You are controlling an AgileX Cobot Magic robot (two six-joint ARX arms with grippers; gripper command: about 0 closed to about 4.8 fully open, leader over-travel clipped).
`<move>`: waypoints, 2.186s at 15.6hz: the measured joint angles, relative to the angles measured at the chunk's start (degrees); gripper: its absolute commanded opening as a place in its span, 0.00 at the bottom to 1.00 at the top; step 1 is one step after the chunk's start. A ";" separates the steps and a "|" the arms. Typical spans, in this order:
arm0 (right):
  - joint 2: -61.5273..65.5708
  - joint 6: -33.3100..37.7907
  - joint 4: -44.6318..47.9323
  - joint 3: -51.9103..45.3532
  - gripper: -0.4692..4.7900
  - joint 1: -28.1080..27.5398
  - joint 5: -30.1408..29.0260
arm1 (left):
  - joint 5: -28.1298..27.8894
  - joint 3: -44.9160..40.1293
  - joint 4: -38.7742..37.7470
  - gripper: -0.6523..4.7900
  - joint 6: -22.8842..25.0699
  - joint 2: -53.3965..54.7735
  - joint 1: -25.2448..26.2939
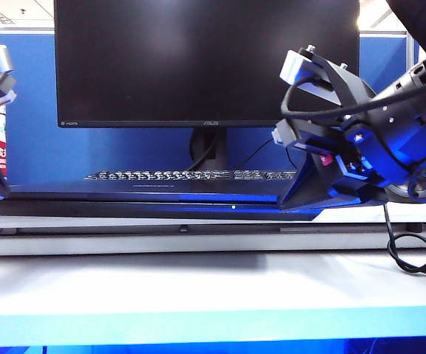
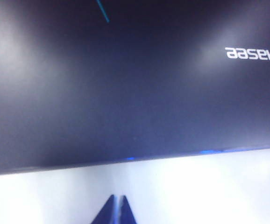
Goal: Open the lid of the black laptop.
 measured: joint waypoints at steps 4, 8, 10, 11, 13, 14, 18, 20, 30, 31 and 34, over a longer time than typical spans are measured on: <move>0.00 -0.20 0.07 0.00 0.08 -0.02 -0.02 | -3.28 -0.04 -1.42 0.16 1.09 0.00 0.00; 0.02 -0.20 0.09 0.00 0.08 -0.02 -0.07 | -0.63 -0.04 1.05 0.16 1.77 0.74 0.02; 0.02 -0.20 0.11 0.00 0.08 -0.02 -0.04 | 2.93 -0.04 4.59 0.16 2.16 4.70 0.02; 0.02 -0.20 0.09 0.00 0.08 -0.02 -0.07 | 3.87 -0.04 5.55 0.16 2.16 6.25 0.02; 0.02 -0.20 0.09 0.00 0.08 -0.02 -0.07 | 4.33 -0.04 6.03 0.16 1.99 7.21 0.02; 0.02 -0.20 0.13 0.00 0.08 -0.02 -0.02 | 5.11 -0.04 6.97 0.16 1.90 7.19 0.02; 0.02 -0.20 0.31 -0.04 0.08 -0.02 -0.04 | 7.78 -0.04 10.80 0.16 1.07 7.19 0.02; 0.02 -0.20 0.33 -0.04 0.08 -0.02 -0.04 | 7.78 -0.04 10.71 0.16 1.03 7.19 0.02; 0.02 -0.20 0.52 -0.07 0.08 -0.02 -0.09 | 6.58 -0.04 9.31 0.16 2.19 9.81 0.42; 0.02 -0.20 0.52 -0.07 0.08 -0.02 -0.09 | 6.29 -0.04 9.31 0.16 2.19 10.56 0.42; 0.02 -0.20 0.52 -0.07 0.08 -0.02 -0.07 | 6.21 -0.04 9.75 0.16 2.16 10.99 0.42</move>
